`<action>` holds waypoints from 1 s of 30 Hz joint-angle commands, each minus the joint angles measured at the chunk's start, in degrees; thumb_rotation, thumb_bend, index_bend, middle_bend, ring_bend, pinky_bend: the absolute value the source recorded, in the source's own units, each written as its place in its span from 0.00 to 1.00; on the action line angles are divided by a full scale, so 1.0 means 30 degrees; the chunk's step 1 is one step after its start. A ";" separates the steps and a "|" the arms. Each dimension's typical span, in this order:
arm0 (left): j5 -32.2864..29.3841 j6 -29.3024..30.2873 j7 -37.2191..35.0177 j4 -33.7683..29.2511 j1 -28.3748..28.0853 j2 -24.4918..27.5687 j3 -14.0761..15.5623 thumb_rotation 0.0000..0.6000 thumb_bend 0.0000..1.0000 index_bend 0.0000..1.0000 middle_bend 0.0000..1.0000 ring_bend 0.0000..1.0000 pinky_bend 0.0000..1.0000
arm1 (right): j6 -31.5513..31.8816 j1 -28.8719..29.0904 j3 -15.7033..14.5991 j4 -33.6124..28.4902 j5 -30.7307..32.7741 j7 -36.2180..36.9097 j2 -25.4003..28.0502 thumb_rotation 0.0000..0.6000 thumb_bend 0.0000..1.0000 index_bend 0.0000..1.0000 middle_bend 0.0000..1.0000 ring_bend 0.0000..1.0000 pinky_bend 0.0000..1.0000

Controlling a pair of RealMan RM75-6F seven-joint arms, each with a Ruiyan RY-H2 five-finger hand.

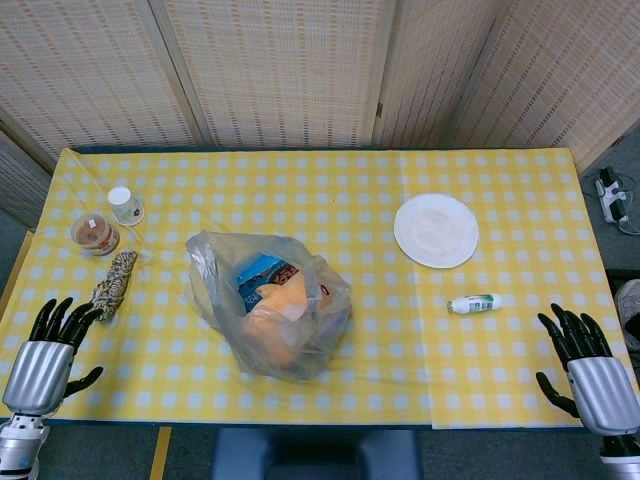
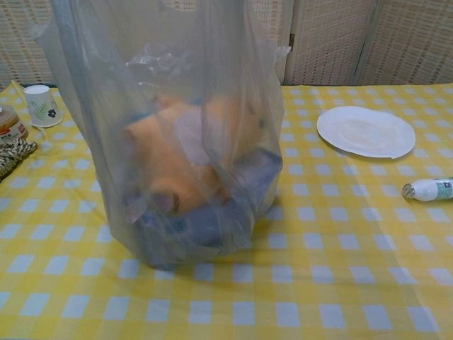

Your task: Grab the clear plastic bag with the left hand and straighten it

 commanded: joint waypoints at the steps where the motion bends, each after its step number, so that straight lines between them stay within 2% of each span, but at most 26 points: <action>1: -0.0015 -0.0027 0.0010 0.0007 0.0008 -0.0006 0.0008 1.00 0.17 0.21 0.20 0.07 0.00 | 0.0066 -0.0021 0.0031 -0.0010 -0.0018 -0.0009 -0.0009 1.00 0.38 0.00 0.00 0.00 0.00; 6: 0.0028 -0.0237 -0.0336 -0.0022 -0.0120 0.0003 0.0005 1.00 0.17 0.20 0.20 0.07 0.00 | 0.0196 -0.0097 0.0032 0.0087 -0.0118 -0.0016 -0.0079 1.00 0.38 0.00 0.00 0.00 0.00; 10: 0.0789 -0.0515 -0.2457 0.0068 -0.0467 0.0203 0.0308 1.00 0.17 0.20 0.19 0.08 0.01 | 0.0252 -0.0195 -0.0143 0.0235 -0.0367 0.0090 -0.0069 1.00 0.38 0.00 0.00 0.00 0.00; 14: 0.2104 -0.0755 -0.5086 -0.0489 -0.0897 0.0747 0.0953 1.00 0.17 0.19 0.19 0.12 0.07 | 0.0413 -0.0238 -0.0266 0.0278 -0.0797 0.0101 -0.0123 1.00 0.38 0.00 0.00 0.00 0.00; 17: 0.3444 -0.0531 -0.9406 -0.0648 -0.1627 0.1139 0.1308 1.00 0.17 0.14 0.19 0.10 0.11 | 0.0400 -0.0218 -0.0324 0.0300 -0.1013 0.0019 -0.0207 1.00 0.38 0.00 0.00 0.00 0.00; 21: 0.3970 -0.0995 -1.6951 -0.0934 -0.3076 0.2475 0.1670 1.00 0.17 0.11 0.16 0.09 0.14 | 0.0000 -0.0088 -0.0419 0.0346 -0.1065 -0.0187 -0.0293 1.00 0.38 0.00 0.00 0.00 0.00; 25: 0.4038 -0.1364 -1.9691 -0.0945 -0.3974 0.2907 0.1558 1.00 0.17 0.07 0.11 0.04 0.11 | -0.0345 0.0055 -0.0511 0.0276 -0.1181 -0.0383 -0.0329 1.00 0.38 0.00 0.00 0.00 0.00; 30: 0.5989 -0.0695 -2.7070 -0.1183 -0.5518 0.3744 0.2267 1.00 0.17 0.03 0.06 0.01 0.07 | -0.0450 0.0134 -0.0571 0.0206 -0.1319 -0.0319 -0.0270 1.00 0.38 0.00 0.00 0.00 0.00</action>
